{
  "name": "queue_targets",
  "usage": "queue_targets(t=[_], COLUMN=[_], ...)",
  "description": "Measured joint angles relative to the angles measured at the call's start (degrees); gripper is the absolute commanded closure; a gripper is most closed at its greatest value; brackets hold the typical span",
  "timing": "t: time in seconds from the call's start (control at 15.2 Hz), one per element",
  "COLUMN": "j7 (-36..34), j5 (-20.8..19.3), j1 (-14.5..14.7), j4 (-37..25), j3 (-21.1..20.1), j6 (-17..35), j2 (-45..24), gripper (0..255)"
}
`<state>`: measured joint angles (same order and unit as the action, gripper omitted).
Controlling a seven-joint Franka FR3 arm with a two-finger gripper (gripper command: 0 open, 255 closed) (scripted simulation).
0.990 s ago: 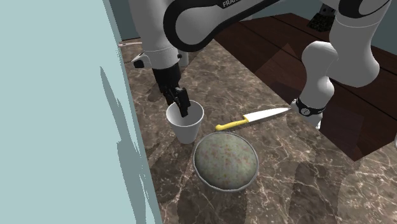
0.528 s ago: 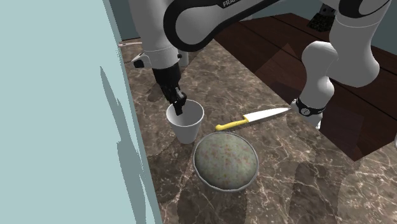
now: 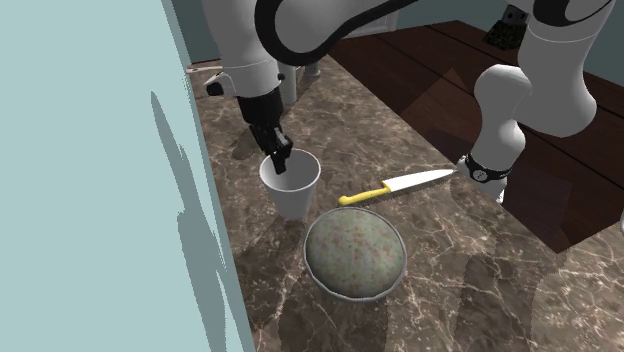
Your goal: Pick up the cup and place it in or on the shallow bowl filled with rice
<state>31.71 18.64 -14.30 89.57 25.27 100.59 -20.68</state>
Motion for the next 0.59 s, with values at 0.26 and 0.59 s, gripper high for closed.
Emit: queue_targets(t=[0.26, 0.59], j7=[-0.7, -1.6], j5=[-0.3, -0.6], j1=[-0.1, -0.3], j4=[-2.2, -6.0], j3=[0.1, 0.2], j6=[-2.6, -6.4], j2=[0.5, 0.7], gripper=[255, 255])
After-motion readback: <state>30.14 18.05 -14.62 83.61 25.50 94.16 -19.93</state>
